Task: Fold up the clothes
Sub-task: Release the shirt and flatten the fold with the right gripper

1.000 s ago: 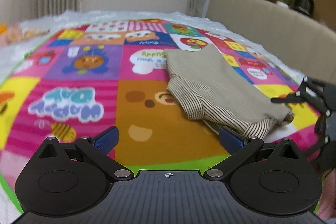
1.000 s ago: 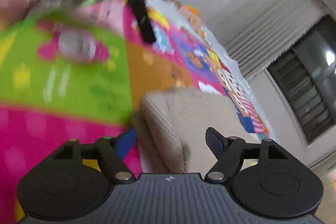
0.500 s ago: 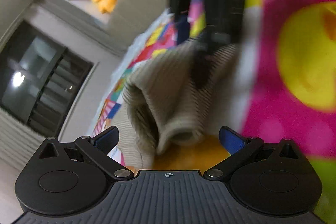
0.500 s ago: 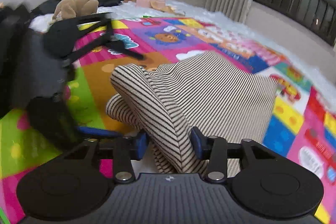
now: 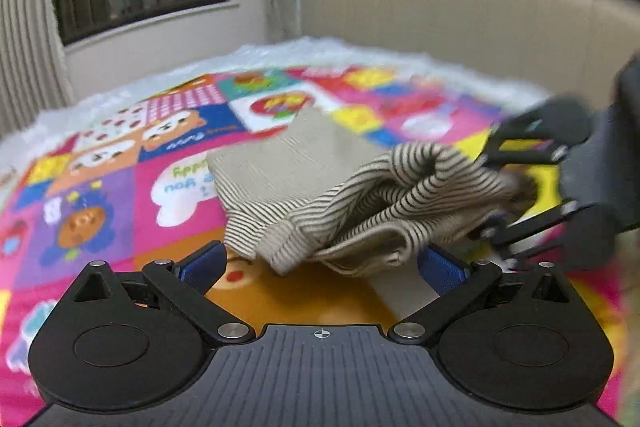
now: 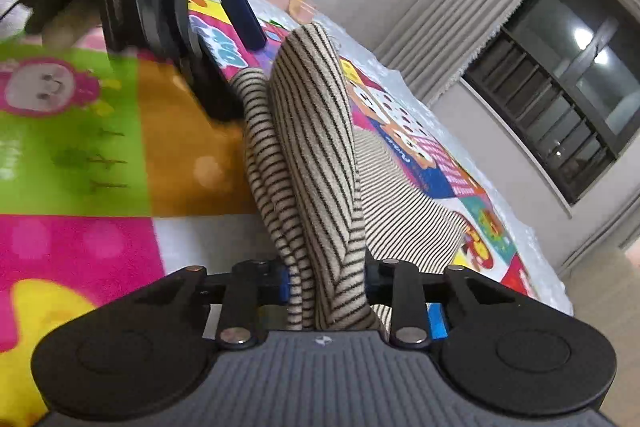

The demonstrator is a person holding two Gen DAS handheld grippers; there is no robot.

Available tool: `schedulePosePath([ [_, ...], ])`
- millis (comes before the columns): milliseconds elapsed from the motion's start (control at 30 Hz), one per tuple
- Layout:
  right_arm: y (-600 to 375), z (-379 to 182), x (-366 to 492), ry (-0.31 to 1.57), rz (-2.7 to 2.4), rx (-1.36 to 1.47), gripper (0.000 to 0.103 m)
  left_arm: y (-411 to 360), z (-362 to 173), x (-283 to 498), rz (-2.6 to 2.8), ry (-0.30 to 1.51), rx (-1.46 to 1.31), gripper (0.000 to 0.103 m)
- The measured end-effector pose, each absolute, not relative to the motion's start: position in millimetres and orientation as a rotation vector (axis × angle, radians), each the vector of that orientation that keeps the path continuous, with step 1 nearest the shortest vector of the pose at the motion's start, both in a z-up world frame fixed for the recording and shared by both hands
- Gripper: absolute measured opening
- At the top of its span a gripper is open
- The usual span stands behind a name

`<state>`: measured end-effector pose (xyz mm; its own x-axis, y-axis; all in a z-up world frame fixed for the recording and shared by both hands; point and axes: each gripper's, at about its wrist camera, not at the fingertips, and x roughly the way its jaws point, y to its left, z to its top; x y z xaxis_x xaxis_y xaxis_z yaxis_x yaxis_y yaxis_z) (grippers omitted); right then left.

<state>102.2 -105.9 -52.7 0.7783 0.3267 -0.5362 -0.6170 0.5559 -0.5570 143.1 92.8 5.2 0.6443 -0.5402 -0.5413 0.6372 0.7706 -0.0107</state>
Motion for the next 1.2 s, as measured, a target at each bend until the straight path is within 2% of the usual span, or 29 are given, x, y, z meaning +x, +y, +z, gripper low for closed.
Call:
schedulePosePath([
  [100,-112,-37,81,0.452,0.652,-0.831,0.027,121,30,141,-0.687,0.522,0.013,0.103],
  [167,-115,-29,59,0.486,0.717,-0.876,0.027,116,35,148,-0.692,0.505,0.021,0.103],
  [300,-122,2,17,0.524,0.804,-0.916,0.027,77,3,169,-0.738,0.585,0.136,0.102],
  [433,-129,43,-9,0.548,0.875,-0.937,0.027,54,-35,183,-0.798,0.688,0.186,0.087],
  [533,-130,70,23,0.609,0.952,-0.898,0.028,56,-56,193,-0.831,0.766,0.161,0.088],
  [700,-119,52,128,0.731,1.044,-0.794,0.031,99,-54,189,-0.737,0.761,0.07,0.088],
  [833,-112,5,179,0.799,1.051,-0.762,0.033,134,-23,174,-0.694,0.702,-0.021,0.093],
  [933,-113,-15,201,0.831,1.048,-0.724,0.039,136,4,160,-0.74,0.631,-0.017,0.095],
  [1100,-124,-6,210,0.819,0.991,-0.671,0.066,100,22,147,-0.917,0.575,-0.004,0.096],
  [1200,-139,11,203,0.766,0.914,-0.661,0.072,69,15,146,-1.012,0.586,0.012,0.096],
])
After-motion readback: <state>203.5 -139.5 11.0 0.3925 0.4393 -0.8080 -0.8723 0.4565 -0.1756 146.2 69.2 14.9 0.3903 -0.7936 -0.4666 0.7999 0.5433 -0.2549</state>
